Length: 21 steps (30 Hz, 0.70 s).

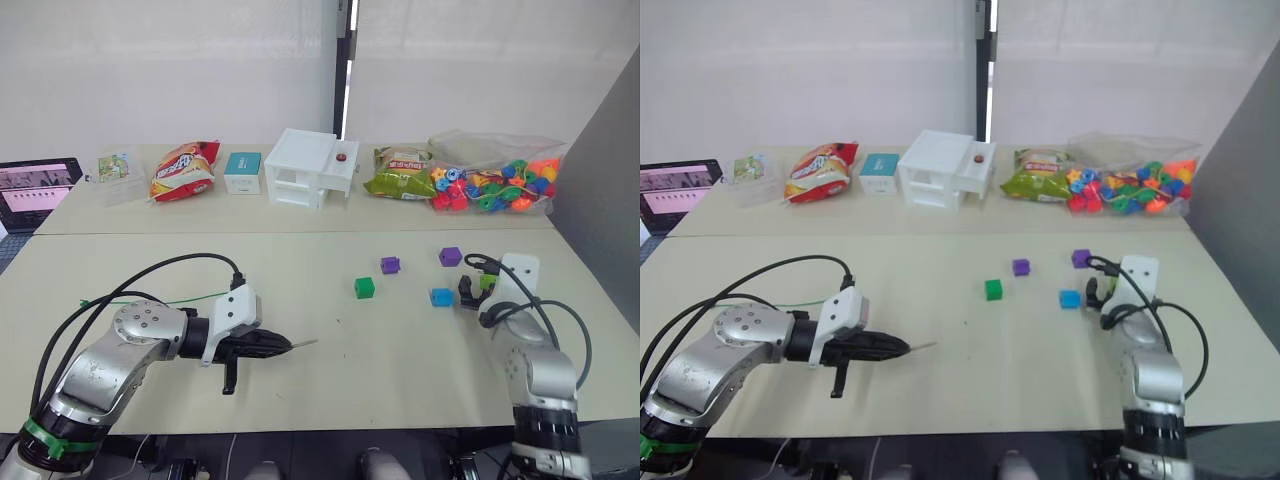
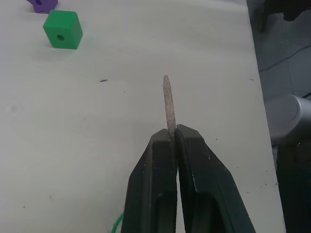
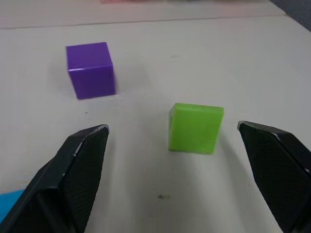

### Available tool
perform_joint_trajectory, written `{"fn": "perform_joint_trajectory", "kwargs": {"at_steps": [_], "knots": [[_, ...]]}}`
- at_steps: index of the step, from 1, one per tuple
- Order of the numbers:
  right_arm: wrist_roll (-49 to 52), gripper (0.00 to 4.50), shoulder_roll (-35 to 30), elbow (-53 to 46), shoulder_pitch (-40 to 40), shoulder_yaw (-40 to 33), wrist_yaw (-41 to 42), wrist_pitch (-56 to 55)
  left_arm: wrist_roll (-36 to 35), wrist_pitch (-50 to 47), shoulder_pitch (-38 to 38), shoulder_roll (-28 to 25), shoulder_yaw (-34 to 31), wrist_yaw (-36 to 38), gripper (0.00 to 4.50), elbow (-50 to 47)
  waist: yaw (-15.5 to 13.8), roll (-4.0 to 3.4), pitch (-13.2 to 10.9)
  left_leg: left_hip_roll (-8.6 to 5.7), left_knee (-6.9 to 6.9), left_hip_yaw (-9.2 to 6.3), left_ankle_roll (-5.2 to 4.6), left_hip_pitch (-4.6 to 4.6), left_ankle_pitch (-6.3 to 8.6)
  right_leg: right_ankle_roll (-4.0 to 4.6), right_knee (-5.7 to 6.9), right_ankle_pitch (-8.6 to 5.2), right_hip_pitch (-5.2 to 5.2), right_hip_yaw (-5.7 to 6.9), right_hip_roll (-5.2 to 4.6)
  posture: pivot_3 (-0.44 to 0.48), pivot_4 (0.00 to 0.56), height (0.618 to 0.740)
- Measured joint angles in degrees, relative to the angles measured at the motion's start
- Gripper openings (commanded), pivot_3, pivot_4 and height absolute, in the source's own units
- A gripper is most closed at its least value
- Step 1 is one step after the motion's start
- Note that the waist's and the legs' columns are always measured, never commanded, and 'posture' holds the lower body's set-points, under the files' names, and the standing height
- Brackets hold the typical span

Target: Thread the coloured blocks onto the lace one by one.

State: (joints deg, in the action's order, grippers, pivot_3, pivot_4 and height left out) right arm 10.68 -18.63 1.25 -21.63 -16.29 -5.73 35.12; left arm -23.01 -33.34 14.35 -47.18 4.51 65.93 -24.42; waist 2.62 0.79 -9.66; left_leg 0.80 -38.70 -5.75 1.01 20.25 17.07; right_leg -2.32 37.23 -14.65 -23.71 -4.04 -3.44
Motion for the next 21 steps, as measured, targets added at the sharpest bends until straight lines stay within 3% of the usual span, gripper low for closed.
{"fn": "perform_joint_trajectory", "kwargs": {"at_steps": [4,5,13,18,21], "knots": [[-0.84,4.5,-0.15,7.52,-3.41,-0.32,-0.11,-3.38,0.04,0.87,-1.67,-0.22,-0.14,-0.16,0.03,-0.02,0.12,-0.01,0.01,-0.01,0.04,0.13,0.0,0.14,0.0,0.02,0.22,0.01,-0.33,-0.12,-0.01,0.0,0.15,0.74],[-0.86,3.96,-0.13,9.02,-3.81,-0.51,-0.19,-4.04,0.05,1.07,-1.9,-0.25,-0.22,-0.18,0.0,-0.02,0.12,-0.01,0.01,-0.02,0.02,0.15,0.0,0.16,0.0,0.02,0.32,0.01,-0.4,-0.15,-0.02,0.0,0.15,0.74],[-0.22,1.27,-0.03,12.31,-4.55,-2.66,0.36,-7.34,0.25,3.51,-3.03,-0.55,-1.08,-0.18,0.0,0.4,0.14,-0.01,0.01,-0.01,0.01,0.17,0.0,0.15,0.0,0.03,0.37,0.01,-0.42,-0.16,-0.01,0.0,0.15,0.74],[0.82,1.17,0.22,11.61,-3.88,-3.19,1.37,-8.19,0.25,4.48,-3.02,-0.55,-1.09,-0.18,0.0,0.41,0.17,-0.01,0.01,-0.01,0.01,0.17,0.0,0.15,0.0,0.03,0.38,0.01,-0.43,-0.16,-0.01,0.0,0.15,0.74],[1.97,1.17,1.1,4.07,-0.54,-3.57,2.06,-8.63,0.25,4.63,-3.02,-0.72,-1.1,-0.16,0.0,0.46,0.1,-0.05,0.0,0.0,0.01,0.16,0.0,0.18,0.0,0.02,0.4,0.01,-0.46,-0.16,-0.01,0.0,0.15,0.74]]}}
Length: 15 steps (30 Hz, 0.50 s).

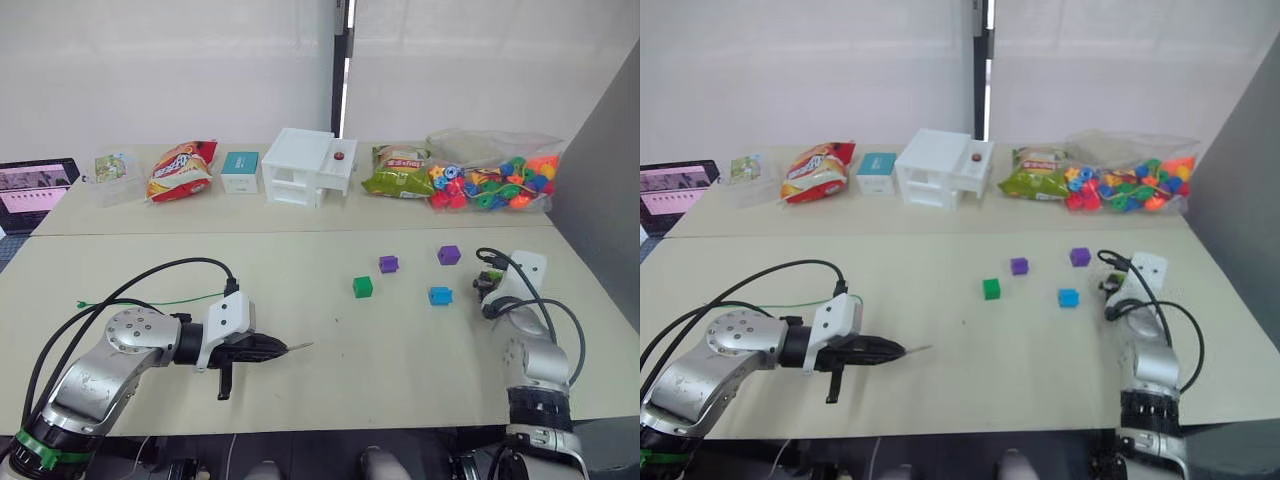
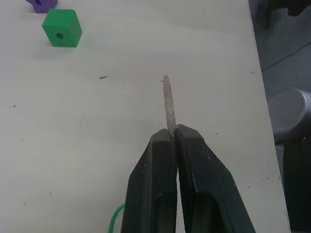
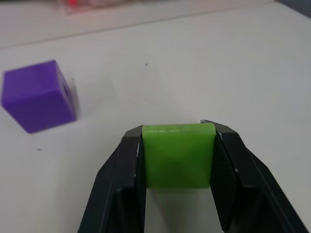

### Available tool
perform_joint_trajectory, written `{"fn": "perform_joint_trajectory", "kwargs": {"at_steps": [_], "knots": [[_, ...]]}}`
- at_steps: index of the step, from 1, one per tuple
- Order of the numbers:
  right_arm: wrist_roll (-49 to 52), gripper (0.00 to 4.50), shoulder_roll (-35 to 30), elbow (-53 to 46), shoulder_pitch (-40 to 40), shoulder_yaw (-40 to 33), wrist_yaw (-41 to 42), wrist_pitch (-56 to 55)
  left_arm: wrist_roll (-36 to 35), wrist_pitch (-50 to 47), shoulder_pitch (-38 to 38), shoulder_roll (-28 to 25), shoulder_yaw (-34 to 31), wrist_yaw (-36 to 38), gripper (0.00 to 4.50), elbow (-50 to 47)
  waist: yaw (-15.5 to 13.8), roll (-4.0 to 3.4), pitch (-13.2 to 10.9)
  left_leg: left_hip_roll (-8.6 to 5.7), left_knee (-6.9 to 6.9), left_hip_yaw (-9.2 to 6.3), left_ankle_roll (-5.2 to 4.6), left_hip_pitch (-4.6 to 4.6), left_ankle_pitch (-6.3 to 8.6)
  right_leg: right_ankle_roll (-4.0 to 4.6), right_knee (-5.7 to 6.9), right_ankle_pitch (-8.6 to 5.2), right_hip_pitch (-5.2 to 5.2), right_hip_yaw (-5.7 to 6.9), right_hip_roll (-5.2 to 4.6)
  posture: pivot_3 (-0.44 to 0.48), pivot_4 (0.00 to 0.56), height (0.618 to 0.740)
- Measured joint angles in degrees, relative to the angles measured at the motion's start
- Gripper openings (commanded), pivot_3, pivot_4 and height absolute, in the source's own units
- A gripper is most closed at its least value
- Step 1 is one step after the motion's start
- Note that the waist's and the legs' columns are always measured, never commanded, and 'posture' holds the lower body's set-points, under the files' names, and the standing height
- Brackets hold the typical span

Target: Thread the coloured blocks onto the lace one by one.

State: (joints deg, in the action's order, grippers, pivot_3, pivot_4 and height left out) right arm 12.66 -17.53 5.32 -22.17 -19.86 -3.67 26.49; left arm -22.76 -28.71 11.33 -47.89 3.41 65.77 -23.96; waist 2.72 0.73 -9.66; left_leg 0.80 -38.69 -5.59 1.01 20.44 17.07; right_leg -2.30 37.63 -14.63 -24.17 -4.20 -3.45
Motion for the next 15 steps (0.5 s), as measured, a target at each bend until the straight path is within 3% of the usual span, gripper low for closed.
{"fn": "perform_joint_trajectory", "kwargs": {"at_steps": [5,10,15], "knots": [[3.48,1.17,2.1,-27.58,11.06,1.59,-0.18,8.15,-0.04,0.0,-0.11,-0.95,-0.23,0.16,0.0,0.28,-0.18,-0.06,0.0,0.01,0.0,-0.05,0.0,0.07,0.0,0.0,0.02,0.0,-0.06,0.03,0.01,0.0,0.15,0.74],[9.98,1.17,5.59,-54.2,15.96,9.99,-2.54,23.34,-0.6,-0.38,0.27,-1.53,-0.48,0.39,0.0,1.03,0.3,-0.08,-0.02,0.05,-0.02,-0.06,0.0,-0.02,0.0,0.0,0.01,-0.02,-0.01,0.03,0.07,0.0,0.15,0.74],[12.27,1.17,9.25,-61.18,19.87,20.96,-5.59,35.11,-1.41,-0.86,1.08,-2.54,-0.47,0.86,0.0,1.29,-0.14,-0.07,-0.02,0.02,-0.04,-0.08,0.01,-0.02,-0.01,0.01,-0.01,-0.02,0.02,0.08,0.03,0.0,0.15,0.74]]}}
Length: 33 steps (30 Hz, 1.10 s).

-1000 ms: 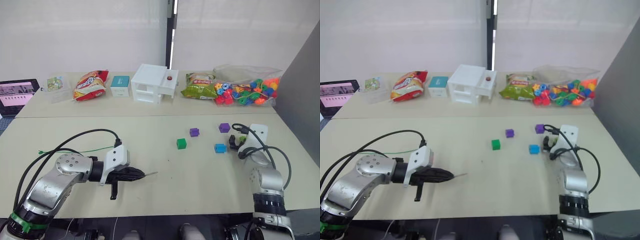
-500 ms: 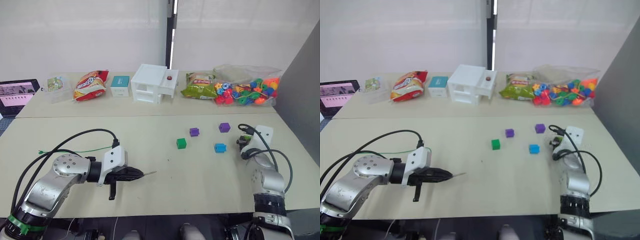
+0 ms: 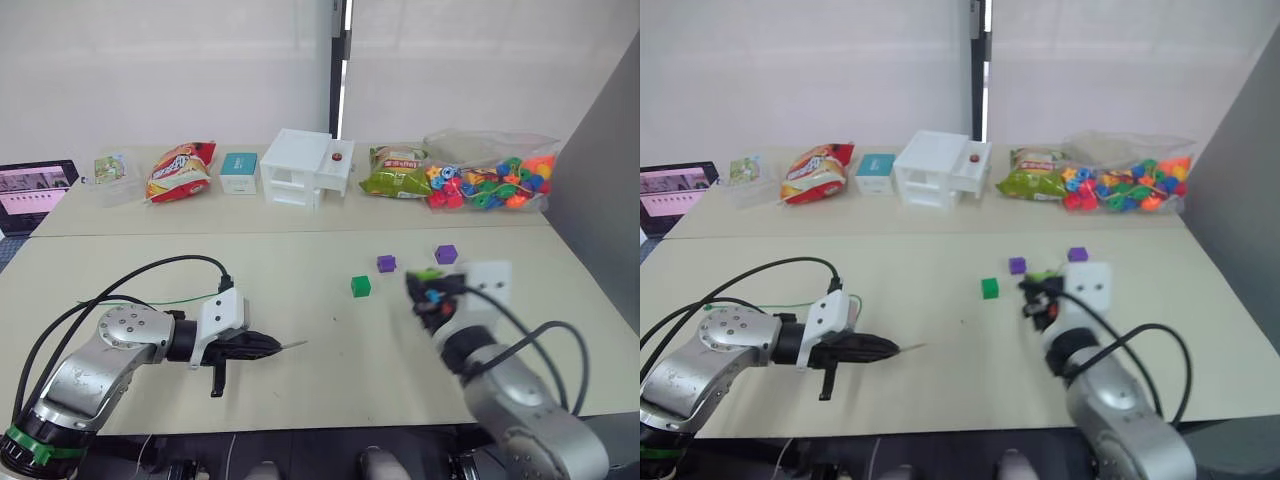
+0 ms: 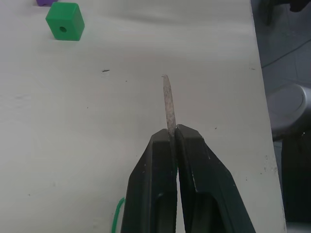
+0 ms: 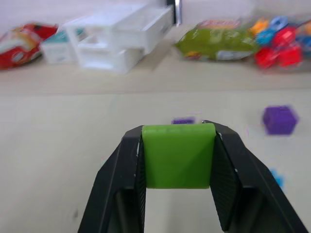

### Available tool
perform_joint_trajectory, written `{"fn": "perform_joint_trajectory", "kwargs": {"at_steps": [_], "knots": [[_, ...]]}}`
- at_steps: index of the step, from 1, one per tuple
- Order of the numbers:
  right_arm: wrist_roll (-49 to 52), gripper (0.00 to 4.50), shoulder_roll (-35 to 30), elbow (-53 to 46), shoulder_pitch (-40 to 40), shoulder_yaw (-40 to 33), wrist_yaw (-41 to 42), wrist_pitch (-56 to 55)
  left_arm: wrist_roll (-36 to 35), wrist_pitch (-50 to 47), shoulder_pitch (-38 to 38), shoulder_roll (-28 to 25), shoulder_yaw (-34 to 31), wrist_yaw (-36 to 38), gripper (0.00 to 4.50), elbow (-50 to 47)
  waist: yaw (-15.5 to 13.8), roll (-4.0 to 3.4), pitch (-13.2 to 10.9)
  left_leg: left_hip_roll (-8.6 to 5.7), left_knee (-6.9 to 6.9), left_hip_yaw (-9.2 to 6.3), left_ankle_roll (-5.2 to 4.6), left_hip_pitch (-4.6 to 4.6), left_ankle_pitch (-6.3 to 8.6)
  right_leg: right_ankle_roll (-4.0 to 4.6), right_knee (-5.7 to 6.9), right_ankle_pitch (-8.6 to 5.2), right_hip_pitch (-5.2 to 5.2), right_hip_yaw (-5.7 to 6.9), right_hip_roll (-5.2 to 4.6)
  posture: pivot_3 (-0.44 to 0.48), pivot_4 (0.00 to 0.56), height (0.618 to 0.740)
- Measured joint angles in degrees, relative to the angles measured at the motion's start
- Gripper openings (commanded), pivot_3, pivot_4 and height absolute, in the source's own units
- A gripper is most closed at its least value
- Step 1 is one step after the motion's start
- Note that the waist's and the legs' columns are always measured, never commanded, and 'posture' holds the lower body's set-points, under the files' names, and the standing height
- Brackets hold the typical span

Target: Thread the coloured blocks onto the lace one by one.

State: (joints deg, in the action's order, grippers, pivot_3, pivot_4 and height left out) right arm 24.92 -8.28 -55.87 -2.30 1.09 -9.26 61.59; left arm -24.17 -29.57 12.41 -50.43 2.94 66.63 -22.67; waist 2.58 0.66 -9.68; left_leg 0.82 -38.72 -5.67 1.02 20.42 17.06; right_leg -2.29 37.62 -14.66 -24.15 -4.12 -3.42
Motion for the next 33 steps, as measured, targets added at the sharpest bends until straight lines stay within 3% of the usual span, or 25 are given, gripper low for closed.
{"fn": "perform_joint_trajectory", "kwargs": {"at_steps": [8,15,16,21,23,27,30,31,33], "knots": [[-5.86,1.17,0.63,6.27,5.78,17.64,-1.36,-1.51,-1.37,-3.41,1.7,-2.23,0.05,0.53,0.0,-0.71,0.26,0.03,0.0,0.04,0.03,0.02,0.0,-0.03,0.0,0.01,-0.04,-0.02,-0.04,0.03,0.04,0.0,0.15,0.74],[-10.93,1.17,3.53,16.77,6.16,20.76,-0.68,-9.66,-3.04,-5.71,2.78,-4.09,-0.05,0.83,0.0,-1.67,0.23,0.15,0.06,0.04,0.04,0.04,0.0,-0.09,0.0,0.02,-0.05,-0.03,0.01,0.03,0.02,0.0,0.15,0.74],[-11.27,2.2,3.7,16.99,6.62,20.76,-0.4,-10.46,-3.08,-5.83,2.86,-4.12,-0.05,0.82,0.0,-1.71,0.21,0.17,0.07,0.04,0.04,0.04,0.0,-0.1,0.0,0.02,-0.04,-0.03,0.02,0.03,0.03,0.0,0.15,0.74],[-11.17,3.93,3.81,16.9,8.13,19.71,2.4,-12.76,-3.09,-6.07,2.99,-4.39,-0.06,0.49,0.0,-2.37,0.11,0.19,0.07,0.03,0.02,0.04,0.01,-0.07,0.0,0.02,-0.07,-0.03,0.02,0.02,0.01,0.0,0.15,0.74],[-10.25,4.48,0.12,14.35,7.39,16.97,5.2,-11.38,-3.09,-6.1,2.89,-4.38,-0.17,0.11,0.0,-2.44,-0.08,0.19,0.06,-0.01,-0.02,0.04,0.03,-0.01,-0.01,0.01,-0.09,-0.03,0.02,0.02,-0.03,0.0,0.15,0.74],[-5.75,4.48,-7.52,9.03,2.09,8.93,13.43,-8.65,-3.06,-6.11,2.25,-3.93,-0.49,-1.38,0.0,-2.73,0.07,0.2,0.03,0.04,0.0,0.02,0.02,-0.05,-0.01,0.02,-0.05,-0.03,0.0,0.05,0.03,0.0,0.15,0.74],[1.32,4.48,-19.5,8.49,-4.16,5.47,27.9,-8.5,-3.16,-6.11,0.73,-3.04,-0.63,-2.78,0.0,-4.23,0.39,0.19,0.01,0.04,-0.01,0.04,0.02,-0.09,-0.01,0.02,-0.09,-0.03,0.07,0.05,0.03,0.0,0.15,0.74],[3.7,4.48,-28.02,11.13,-7.95,5.59,38.93,-10.42,-3.37,-6.38,-0.06,-2.58,-0.55,-3.18,0.0,-4.64,0.26,0.17,-0.03,0.03,0.0,0.07,0.01,-0.1,-0.01,0.01,-0.15,-0.03,0.1,0.05,0.02,0.0,0.15,0.74],[3.94,4.48,-31.11,13.47,-9.35,5.89,44.47,-12.11,-3.74,-6.62,-0.37,-2.5,-0.68,-3.32,0.0,-4.75,0.11,0.3,-0.01,0.11,0.02,-0.01,-0.01,-0.1,0.0,0.02,-0.16,-0.03,0.12,0.13,0.1,0.0,0.15,0.74]]}}
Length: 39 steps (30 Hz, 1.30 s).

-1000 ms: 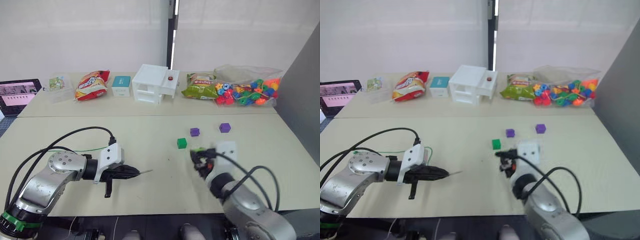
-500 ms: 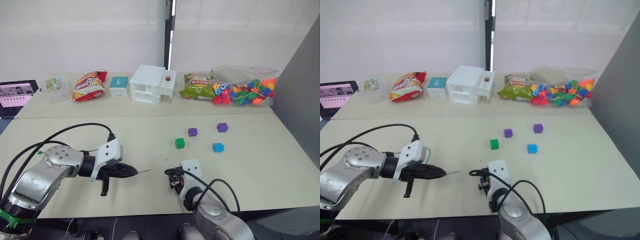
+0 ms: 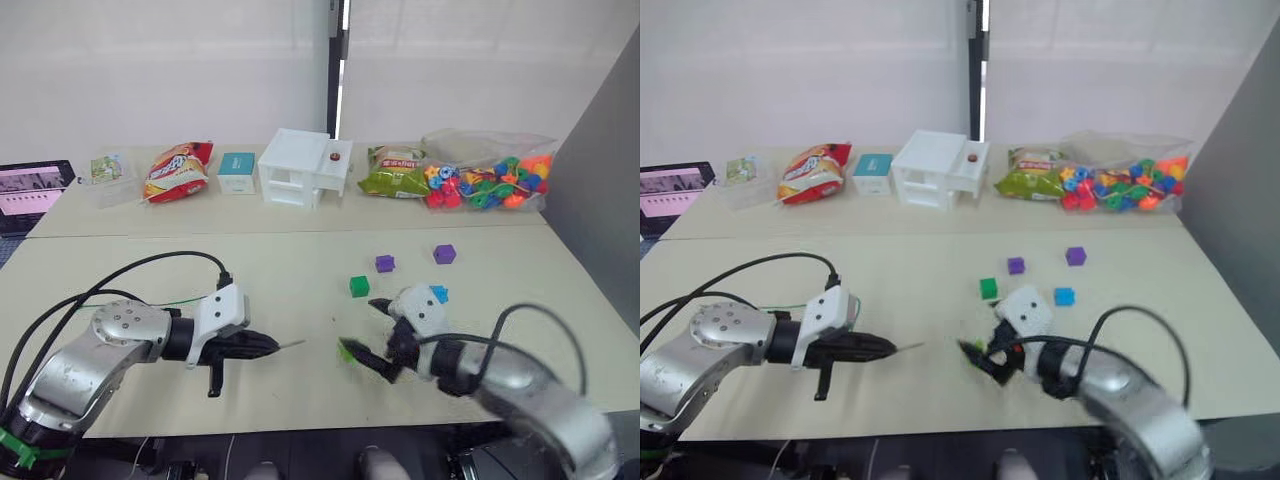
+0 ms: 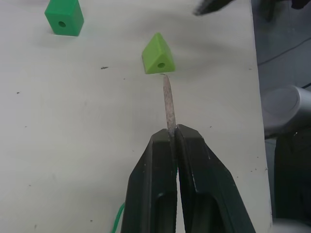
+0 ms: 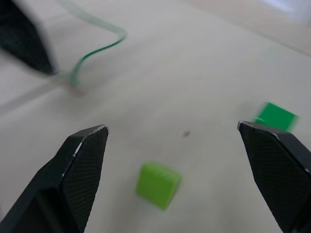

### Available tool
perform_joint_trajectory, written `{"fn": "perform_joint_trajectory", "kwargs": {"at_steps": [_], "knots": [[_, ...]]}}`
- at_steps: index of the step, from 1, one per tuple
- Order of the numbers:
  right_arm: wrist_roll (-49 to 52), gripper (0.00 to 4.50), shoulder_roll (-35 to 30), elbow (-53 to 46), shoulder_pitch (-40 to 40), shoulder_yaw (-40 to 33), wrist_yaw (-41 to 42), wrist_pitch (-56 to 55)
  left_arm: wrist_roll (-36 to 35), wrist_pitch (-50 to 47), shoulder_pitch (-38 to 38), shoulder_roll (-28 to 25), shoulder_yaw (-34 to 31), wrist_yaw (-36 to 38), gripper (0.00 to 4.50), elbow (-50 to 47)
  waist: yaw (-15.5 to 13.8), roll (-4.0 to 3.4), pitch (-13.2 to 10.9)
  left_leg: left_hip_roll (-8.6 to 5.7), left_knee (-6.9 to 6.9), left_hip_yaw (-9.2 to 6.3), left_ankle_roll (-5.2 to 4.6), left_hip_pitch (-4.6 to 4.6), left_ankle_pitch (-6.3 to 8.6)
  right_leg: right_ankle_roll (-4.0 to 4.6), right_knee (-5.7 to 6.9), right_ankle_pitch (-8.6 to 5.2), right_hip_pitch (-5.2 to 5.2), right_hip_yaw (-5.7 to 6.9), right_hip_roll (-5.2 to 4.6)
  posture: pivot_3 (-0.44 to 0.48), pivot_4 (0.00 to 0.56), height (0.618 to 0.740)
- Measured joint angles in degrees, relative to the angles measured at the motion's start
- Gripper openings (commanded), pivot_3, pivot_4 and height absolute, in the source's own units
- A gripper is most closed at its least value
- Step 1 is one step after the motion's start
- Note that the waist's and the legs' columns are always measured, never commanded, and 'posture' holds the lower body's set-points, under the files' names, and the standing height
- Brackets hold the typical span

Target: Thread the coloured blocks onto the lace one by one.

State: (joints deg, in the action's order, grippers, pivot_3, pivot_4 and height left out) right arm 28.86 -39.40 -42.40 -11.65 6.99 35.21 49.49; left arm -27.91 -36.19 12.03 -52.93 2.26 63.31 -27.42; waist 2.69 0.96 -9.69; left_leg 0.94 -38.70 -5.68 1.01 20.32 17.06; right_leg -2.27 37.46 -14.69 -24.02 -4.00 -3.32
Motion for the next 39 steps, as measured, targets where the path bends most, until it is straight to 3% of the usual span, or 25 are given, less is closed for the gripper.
{"fn": "perform_joint_trajectory", "kwargs": {"at_steps": [3,8,16,18,26,33,39], "knots": [[-2.28,4.48,-4.32,10.27,-6.01,6.74,14.51,-9.34,-0.1,0.22,-1.64,-0.39,0.33,0.39,0.0,-0.43,0.02,0.02,-0.03,0.0,-0.03,0.05,-0.01,0.02,0.01,0.01,-0.11,0.0,0.02,-0.02,-0.01,0.0,0.15,0.74],[-13.61,4.48,-4.3,30.06,-14.56,15.69,28.51,-30.14,0.86,1.34,-4.55,-1.29,1.17,0.73,0.0,-0.91,-0.07,0.03,-0.04,-0.01,-0.05,0.15,0.0,0.12,0.0,0.02,-0.28,0.0,-0.03,-0.04,-0.08,0.0,0.15,0.74],[-19.09,4.48,1.33,50.01,-21.46,19.09,40.0,-45.24,1.12,3.4,-6.22,-1.52,1.1,0.79,0.0,-0.98,-0.29,0.02,-0.04,-0.04,-0.05,0.12,0.0,0.18,0.0,0.03,-0.23,0.02,-0.09,-0.03,-0.13,0.0,0.15,0.74],[-19.07,3.96,2.42,53.02,-22.18,19.09,41.92,-45.8,1.12,3.52,-6.88,-1.55,1.04,0.7,0.0,-1.13,-0.24,0.02,-0.04,-0.04,-0.04,0.12,0.0,0.18,0.0,0.04,-0.22,0.03,-0.1,-0.03,-0.13,0.0,0.15,0.74],[-19.79,1.33,5.05,57.51,-24.26,18.41,44.0,-45.84,1.14,3.79,-8.92,-1.56,1.01,0.18,0.0,-2.68,-0.15,0.01,-0.04,-0.04,-0.05,0.11,0.0,0.11,0.0,0.04,-0.08,0.03,-0.08,-0.04,-0.13,0.0,0.15,0.74],[-20.85,1.31,5.17,52.71,-21.55,16.47,40.84,-40.66,3.37,3.21,-6.73,-0.54,2.8,-2.72,0.0,-2.75,-0.23,0.01,-0.04,-0.07,-0.08,0.09,0.01,0.0,0.0,0.05,0.19,0.03,-0.08,-0.05,-0.13,0.0,0.15,0.74],[-22.52,1.31,5.24,42.18,-17.66,15.66,34.44,-30.06,7.01,-1.45,2.66,0.76,11.25,-3.1,0.0,0.35,-0.12,0.02,-0.03,-0.1,-0.12,0.09,0.01,0.0,0.0,0.05,0.26,0.03,-0.09,-0.05,-0.1,0.0,0.15,0.74]]}}
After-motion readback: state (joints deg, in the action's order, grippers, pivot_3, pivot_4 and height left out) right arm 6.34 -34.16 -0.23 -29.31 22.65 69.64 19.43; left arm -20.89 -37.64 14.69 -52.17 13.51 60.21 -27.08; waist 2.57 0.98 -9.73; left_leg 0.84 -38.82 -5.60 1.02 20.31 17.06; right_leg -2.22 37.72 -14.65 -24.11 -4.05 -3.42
